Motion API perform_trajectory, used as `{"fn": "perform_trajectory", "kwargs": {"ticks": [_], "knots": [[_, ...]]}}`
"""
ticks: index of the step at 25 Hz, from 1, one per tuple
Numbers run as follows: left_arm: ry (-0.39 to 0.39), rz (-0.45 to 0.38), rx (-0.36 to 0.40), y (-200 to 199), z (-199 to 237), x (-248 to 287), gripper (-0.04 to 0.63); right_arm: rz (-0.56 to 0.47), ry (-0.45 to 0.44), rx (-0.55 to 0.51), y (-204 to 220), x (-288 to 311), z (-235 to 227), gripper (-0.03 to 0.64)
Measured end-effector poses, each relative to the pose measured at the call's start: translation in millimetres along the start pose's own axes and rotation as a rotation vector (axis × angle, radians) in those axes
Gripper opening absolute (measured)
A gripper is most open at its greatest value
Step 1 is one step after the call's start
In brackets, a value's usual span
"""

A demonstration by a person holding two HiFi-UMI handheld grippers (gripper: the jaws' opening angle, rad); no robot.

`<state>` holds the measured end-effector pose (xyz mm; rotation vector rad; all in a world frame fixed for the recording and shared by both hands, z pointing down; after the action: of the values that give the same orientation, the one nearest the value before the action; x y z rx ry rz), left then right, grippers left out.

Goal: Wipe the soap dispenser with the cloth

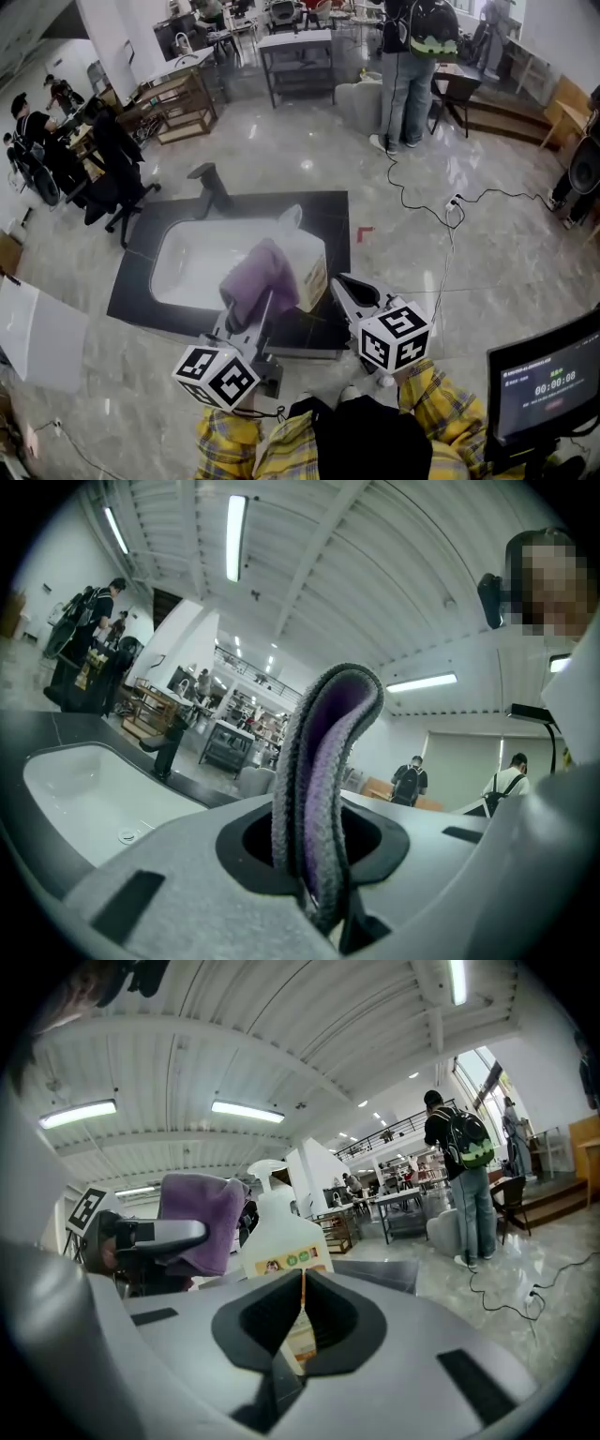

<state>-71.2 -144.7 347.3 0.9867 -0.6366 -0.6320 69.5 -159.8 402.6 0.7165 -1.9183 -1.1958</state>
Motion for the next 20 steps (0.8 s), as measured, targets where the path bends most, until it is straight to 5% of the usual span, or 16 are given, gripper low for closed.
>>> {"fn": "perform_trajectory", "kwargs": {"ticks": [20], "knots": [[0.061, 0.128, 0.056, 5, 3, 24, 0.072, -0.04, 0.08, -0.085, -27, 10, 10, 0.008]]}}
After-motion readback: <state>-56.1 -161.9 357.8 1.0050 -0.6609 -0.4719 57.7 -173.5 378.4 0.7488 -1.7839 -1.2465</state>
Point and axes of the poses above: the fingertips, and each gripper's own axes: x forward along the fingers, z to its left, y out of its underside, the point moved 2 cm from there along -x, backward along the fingers, and after that the axes turned 7 degrees about z, right-handed, at the moved point
